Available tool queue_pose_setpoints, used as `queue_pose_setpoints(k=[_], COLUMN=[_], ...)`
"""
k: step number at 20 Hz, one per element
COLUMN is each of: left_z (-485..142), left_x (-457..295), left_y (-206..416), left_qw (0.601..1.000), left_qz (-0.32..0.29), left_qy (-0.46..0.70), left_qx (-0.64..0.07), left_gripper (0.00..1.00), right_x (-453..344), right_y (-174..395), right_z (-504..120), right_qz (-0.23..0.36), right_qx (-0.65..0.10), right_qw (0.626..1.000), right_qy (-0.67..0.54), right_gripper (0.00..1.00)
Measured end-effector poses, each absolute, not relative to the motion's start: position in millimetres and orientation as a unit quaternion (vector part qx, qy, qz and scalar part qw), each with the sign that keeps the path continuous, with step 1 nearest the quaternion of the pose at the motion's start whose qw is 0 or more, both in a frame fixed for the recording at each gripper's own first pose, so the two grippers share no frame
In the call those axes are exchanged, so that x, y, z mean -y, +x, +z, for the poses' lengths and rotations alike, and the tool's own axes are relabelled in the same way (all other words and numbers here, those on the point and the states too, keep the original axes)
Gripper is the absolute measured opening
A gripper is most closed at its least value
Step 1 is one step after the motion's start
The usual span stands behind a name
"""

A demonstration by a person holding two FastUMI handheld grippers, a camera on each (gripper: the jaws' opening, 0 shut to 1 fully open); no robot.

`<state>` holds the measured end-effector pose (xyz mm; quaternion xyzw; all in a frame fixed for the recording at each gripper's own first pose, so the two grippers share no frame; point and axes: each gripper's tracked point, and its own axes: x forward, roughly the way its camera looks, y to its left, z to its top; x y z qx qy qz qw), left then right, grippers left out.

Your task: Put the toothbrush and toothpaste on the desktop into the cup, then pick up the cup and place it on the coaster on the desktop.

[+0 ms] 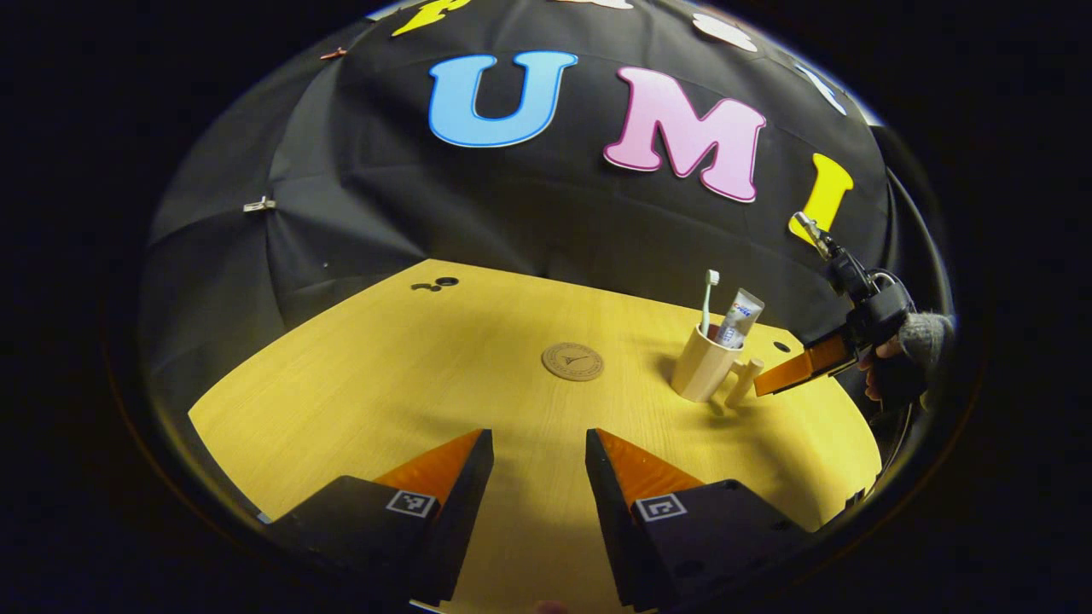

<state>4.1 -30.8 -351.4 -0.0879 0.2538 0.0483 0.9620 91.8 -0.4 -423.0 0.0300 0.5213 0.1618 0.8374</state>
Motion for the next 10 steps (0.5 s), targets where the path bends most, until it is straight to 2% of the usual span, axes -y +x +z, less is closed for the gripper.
queue_pose_setpoints(k=[10], left_z=[-370.4], left_x=[-2.0], left_y=[-8.0], left_qw=[0.952], left_qz=[0.099], left_qy=[-0.129], left_qx=[-0.261], left_gripper=[0.7], right_x=[-21.1], right_y=[121.3], right_z=[-469.1], right_qz=[0.176], right_qx=[-0.556], right_qw=[0.811], right_qy=[-0.058], right_gripper=[0.6])
